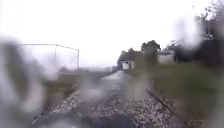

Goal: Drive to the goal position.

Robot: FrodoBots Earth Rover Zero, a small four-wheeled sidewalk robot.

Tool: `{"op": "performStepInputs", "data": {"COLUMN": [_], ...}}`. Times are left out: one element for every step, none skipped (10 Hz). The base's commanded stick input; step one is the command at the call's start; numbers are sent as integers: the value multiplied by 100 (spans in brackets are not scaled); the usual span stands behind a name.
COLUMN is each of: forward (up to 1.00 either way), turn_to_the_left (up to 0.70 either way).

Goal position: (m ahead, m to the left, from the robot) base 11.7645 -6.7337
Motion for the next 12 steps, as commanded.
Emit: {"op": "performStepInputs", "data": {"forward": [85, 85, 85, 85, 85, 85, 85, 85, 85, 85, 85, 85], "turn_to_the_left": [0, 0, 0, 0, 0, 0, 0, 0, 0, 0, 0, 0]}}
